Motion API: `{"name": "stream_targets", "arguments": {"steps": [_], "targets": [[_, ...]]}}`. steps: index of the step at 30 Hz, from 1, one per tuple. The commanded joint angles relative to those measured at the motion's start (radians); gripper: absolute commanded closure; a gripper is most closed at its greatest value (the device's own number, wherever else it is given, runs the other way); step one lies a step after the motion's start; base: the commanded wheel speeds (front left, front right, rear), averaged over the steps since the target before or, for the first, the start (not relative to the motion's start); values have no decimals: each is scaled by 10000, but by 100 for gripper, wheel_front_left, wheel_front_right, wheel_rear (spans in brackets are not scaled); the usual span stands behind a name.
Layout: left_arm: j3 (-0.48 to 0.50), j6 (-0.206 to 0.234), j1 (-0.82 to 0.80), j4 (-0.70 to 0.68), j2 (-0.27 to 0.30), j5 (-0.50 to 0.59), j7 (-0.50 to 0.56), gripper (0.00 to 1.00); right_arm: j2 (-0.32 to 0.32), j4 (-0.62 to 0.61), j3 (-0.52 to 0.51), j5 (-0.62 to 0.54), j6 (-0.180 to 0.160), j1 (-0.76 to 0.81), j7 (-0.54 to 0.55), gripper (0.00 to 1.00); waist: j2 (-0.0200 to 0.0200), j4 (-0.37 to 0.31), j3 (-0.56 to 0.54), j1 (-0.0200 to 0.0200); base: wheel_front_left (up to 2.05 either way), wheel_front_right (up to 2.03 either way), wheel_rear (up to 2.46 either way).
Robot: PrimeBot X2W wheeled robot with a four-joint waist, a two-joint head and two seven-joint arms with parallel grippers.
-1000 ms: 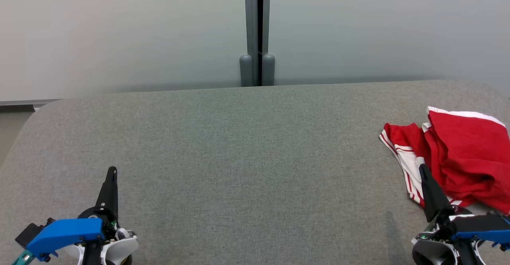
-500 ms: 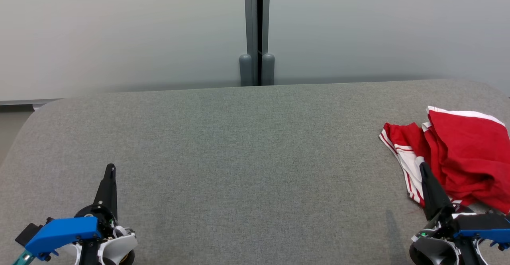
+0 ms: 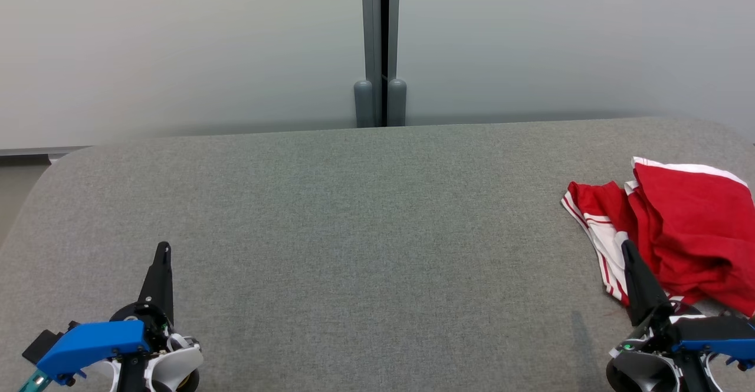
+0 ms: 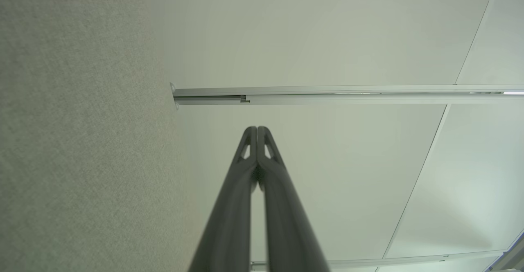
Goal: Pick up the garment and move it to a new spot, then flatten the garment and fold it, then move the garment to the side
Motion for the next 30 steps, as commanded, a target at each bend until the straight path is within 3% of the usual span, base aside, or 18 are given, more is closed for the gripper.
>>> {"name": "stream_targets", "arguments": {"steps": [1, 30], "targets": [[40, -51, -101, 13, -9, 21, 38, 100, 10, 17, -25, -9, 4, -142, 50, 100, 1, 0, -1, 0, 0, 0, 0], [73, -51, -105, 12, -35, 54, 67, 100, 47, 21, -78, -52, 4, -149, 81, 100, 1, 0, -1, 0, 0, 0, 0]]}}
